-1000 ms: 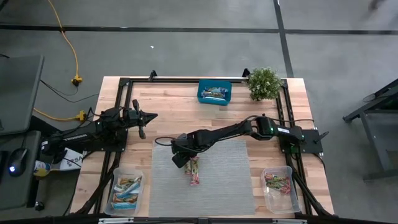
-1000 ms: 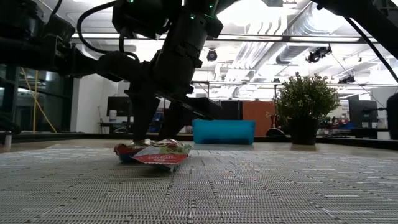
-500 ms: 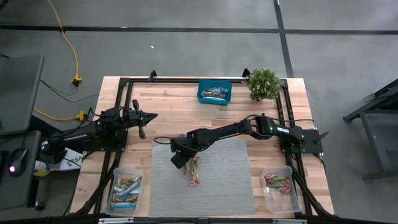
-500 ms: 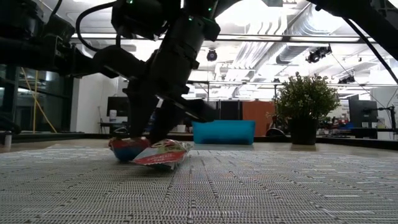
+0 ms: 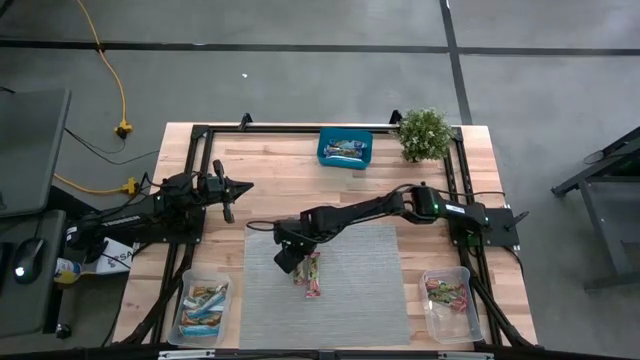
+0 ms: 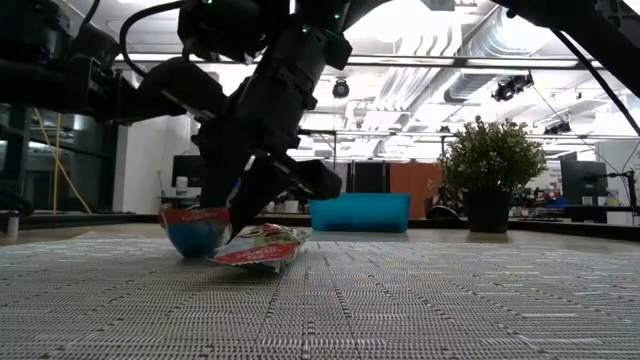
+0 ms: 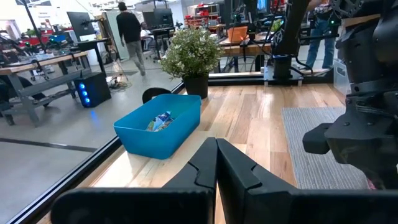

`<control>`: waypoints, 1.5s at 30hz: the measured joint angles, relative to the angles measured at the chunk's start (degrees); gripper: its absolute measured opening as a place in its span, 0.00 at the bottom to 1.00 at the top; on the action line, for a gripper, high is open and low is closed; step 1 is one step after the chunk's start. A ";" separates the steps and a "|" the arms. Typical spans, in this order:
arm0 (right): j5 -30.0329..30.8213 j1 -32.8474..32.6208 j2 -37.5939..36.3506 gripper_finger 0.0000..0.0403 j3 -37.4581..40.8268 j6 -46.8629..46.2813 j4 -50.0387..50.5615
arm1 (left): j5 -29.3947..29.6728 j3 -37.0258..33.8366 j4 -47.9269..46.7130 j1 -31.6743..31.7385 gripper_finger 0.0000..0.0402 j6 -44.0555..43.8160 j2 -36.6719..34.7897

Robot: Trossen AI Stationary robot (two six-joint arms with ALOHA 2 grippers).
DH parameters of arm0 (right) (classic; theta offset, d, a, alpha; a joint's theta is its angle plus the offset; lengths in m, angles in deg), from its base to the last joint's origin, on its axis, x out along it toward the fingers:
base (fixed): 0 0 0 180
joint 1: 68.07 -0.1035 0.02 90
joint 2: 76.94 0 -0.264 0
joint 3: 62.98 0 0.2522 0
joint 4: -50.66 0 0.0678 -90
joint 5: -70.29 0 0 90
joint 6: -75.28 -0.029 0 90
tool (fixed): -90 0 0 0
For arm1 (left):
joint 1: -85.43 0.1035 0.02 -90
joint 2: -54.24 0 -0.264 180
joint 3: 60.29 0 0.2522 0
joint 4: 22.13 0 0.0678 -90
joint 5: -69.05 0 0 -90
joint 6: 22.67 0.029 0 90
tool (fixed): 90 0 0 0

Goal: Pick and place Granola Bars by type
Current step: Put the red granola bar into the right transparent bin

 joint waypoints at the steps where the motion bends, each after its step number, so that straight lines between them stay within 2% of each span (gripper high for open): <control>1: -0.19 0.02 -0.26 0.18 0.00 0.34 0.07 | 0.00 0.00 0.00 0.00 0.00 0.00 0.00; 7: 1.77 0.55 -3.90 0.18 0.00 2.14 0.23 | 0.00 0.00 0.00 0.00 0.00 -0.02 0.01; 13: 4.89 1.88 -10.51 0.18 -0.02 4.10 2.03 | 0.00 0.01 -0.01 0.00 0.00 0.00 0.01; 21: 7.45 2.05 -22.45 0.18 -0.13 9.70 12.26 | -0.02 0.00 -0.02 0.00 0.00 -0.02 0.00; 25: 7.26 0.83 -28.38 0.18 -0.15 15.23 20.99 | -0.01 0.00 0.00 0.00 0.00 -0.02 0.02; 30: 8.43 -3.12 -34.55 0.18 -0.15 22.04 35.60 | -0.02 0.00 0.00 0.00 0.00 0.00 0.02; 35: 11.32 -8.75 -38.08 0.18 -0.14 22.31 48.81 | -0.02 0.01 0.00 0.00 0.00 -0.01 0.01; 45: 16.19 -22.21 -40.19 0.18 2.11 18.25 48.70 | -0.02 0.00 0.00 0.00 0.00 0.00 0.02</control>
